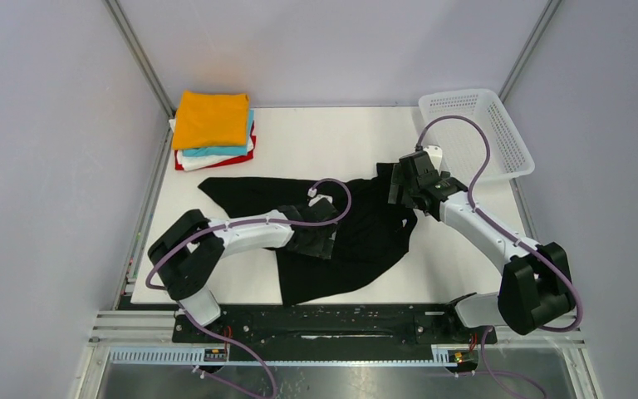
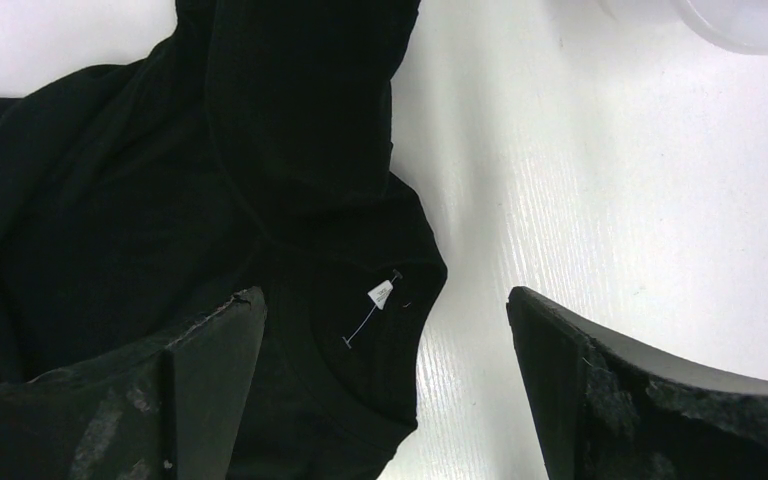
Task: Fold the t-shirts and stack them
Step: Flatten out the tshirt, then grab the side of the flattened tshirt closest away from the robot with both arms
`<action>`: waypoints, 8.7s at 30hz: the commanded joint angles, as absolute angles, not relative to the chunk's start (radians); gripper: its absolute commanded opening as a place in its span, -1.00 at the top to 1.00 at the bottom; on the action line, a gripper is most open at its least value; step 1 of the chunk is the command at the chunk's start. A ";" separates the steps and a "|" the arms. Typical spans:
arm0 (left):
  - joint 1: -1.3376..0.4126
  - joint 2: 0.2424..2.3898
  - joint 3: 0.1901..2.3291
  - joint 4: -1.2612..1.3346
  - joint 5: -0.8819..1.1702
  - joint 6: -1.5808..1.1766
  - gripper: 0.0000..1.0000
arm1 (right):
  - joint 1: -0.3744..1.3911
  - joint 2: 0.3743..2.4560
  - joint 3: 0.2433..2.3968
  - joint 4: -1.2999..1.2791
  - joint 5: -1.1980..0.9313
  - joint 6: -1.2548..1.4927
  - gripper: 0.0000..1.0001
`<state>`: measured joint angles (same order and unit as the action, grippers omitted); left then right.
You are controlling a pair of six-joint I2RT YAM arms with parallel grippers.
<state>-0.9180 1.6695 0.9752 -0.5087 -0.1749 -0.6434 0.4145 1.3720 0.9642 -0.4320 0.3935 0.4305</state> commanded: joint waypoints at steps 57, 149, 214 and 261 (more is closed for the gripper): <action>-0.603 0.777 1.322 -0.455 -0.867 -0.414 1.00 | 0.265 1.225 1.412 -0.417 0.194 0.132 1.00; -0.234 2.005 1.357 -0.318 -0.010 -0.646 -0.98 | 0.293 1.953 1.303 -0.402 -0.080 0.481 -0.99; -0.207 1.049 0.452 -0.692 -0.413 -1.275 -0.55 | 0.252 1.327 0.944 -0.155 -0.145 0.494 -0.99; -0.107 0.893 0.456 -0.550 -0.390 -1.020 1.00 | 0.896 1.254 0.605 -0.664 -0.010 0.626 -0.42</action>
<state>-0.1123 0.9119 0.4477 -0.5514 -0.4187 -1.0405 0.8864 1.2125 0.6201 -0.7605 0.0021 0.5762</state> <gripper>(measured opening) 0.036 0.709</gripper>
